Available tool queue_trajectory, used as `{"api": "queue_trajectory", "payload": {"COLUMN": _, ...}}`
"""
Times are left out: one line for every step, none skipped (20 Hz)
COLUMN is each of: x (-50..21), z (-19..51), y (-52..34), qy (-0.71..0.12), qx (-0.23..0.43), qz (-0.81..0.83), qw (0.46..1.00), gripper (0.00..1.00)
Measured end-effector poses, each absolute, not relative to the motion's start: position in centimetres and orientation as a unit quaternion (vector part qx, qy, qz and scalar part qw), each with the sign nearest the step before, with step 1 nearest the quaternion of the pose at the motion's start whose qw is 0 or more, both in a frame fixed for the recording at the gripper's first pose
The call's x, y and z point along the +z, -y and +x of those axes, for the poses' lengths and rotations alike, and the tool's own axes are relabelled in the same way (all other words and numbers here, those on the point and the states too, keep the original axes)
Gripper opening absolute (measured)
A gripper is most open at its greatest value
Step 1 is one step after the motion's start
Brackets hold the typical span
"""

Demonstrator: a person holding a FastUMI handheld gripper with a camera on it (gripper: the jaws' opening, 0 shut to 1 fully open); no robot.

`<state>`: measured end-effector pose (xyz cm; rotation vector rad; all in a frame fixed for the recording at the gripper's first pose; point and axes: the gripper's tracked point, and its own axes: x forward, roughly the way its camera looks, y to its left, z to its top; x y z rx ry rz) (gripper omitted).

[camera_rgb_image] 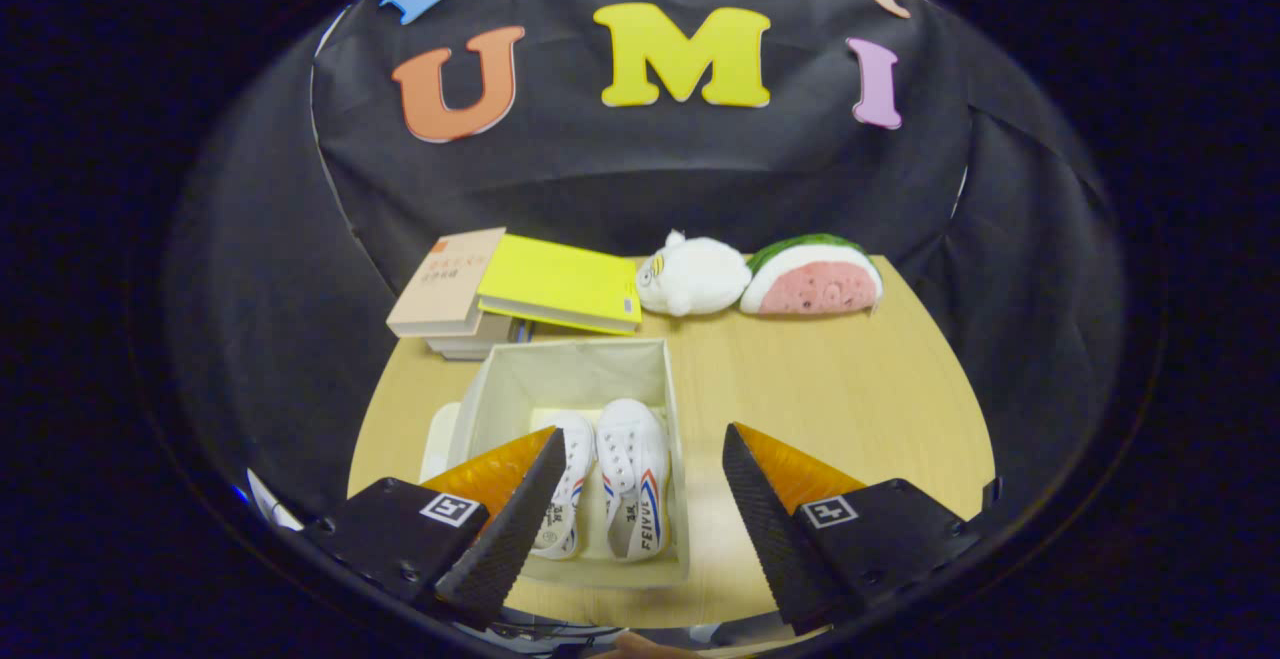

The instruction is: Open the storage box then place both shoes into the box .Put the left shoe in first, then the right shoe, with the right side of both shoes facing outward in a uniform manner.

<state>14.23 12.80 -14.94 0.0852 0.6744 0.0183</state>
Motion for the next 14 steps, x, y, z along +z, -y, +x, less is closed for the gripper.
{"api": "queue_trajectory", "payload": {"x": -13.5, "z": 13.8, "y": -12.4, "qy": -0.299, "qx": 0.012, "qz": 0.049, "qw": 0.953, "gripper": 1.0}}
{"api": "queue_trajectory", "payload": {"x": -11.9, "z": 13.4, "y": -12.1, "qy": -0.271, "qx": 0.014, "qz": 0.054, "qw": 0.961, "gripper": 1.0}}
{"api": "queue_trajectory", "payload": {"x": -10.0, "z": 13.0, "y": -11.5, "qy": -0.236, "qx": 0.017, "qz": 0.057, "qw": 0.97, "gripper": 1.0}}
{"api": "queue_trajectory", "payload": {"x": -8.6, "z": 12.3, "y": -11.1, "qy": -0.207, "qx": 0.021, "qz": 0.057, "qw": 0.976, "gripper": 1.0}}
{"api": "queue_trajectory", "payload": {"x": -7.4, "z": 11.7, "y": -10.6, "qy": -0.181, "qx": 0.02, "qz": 0.056, "qw": 0.982, "gripper": 1.0}}
{"api": "queue_trajectory", "payload": {"x": -6.4, "z": 11.0, "y": -10.0, "qy": -0.162, "qx": 0.018, "qz": 0.049, "qw": 0.985, "gripper": 1.0}}
{"api": "queue_trajectory", "payload": {"x": -5.3, "z": 10.2, "y": -9.4, "qy": -0.146, "qx": 0.009, "qz": 0.042, "qw": 0.988, "gripper": 1.0}}
{"api": "queue_trajectory", "payload": {"x": -4.3, "z": 9.4, "y": -8.7, "qy": -0.134, "qx": 0.003, "qz": 0.032, "qw": 0.99, "gripper": 1.0}}
{"api": "queue_trajectory", "payload": {"x": -3.3, "z": 8.8, "y": -7.5, "qy": -0.122, "qx": -0.003, "qz": 0.024, "qw": 0.992, "gripper": 1.0}}
{"api": "queue_trajectory", "payload": {"x": -2.7, "z": 8.1, "y": -6.4, "qy": -0.11, "qx": -0.018, "qz": 0.018, "qw": 0.994, "gripper": 1.0}}
{"api": "queue_trajectory", "payload": {"x": -2.5, "z": 7.5, "y": -5.4, "qy": -0.093, "qx": -0.027, "qz": 0.013, "qw": 0.995, "gripper": 1.0}}
{"api": "queue_trajectory", "payload": {"x": -1.9, "z": 6.6, "y": -5.1, "qy": -0.075, "qx": -0.021, "qz": 0.014, "qw": 0.997, "gripper": 1.0}}
{"api": "queue_trajectory", "payload": {"x": -1.3, "z": 5.9, "y": -5.1, "qy": -0.061, "qx": -0.011, "qz": 0.016, "qw": 0.998, "gripper": 1.0}}
{"api": "queue_trajectory", "payload": {"x": -1.1, "z": 5.2, "y": -4.9, "qy": -0.054, "qx": -0.005, "qz": 0.016, "qw": 0.998, "gripper": 1.0}}
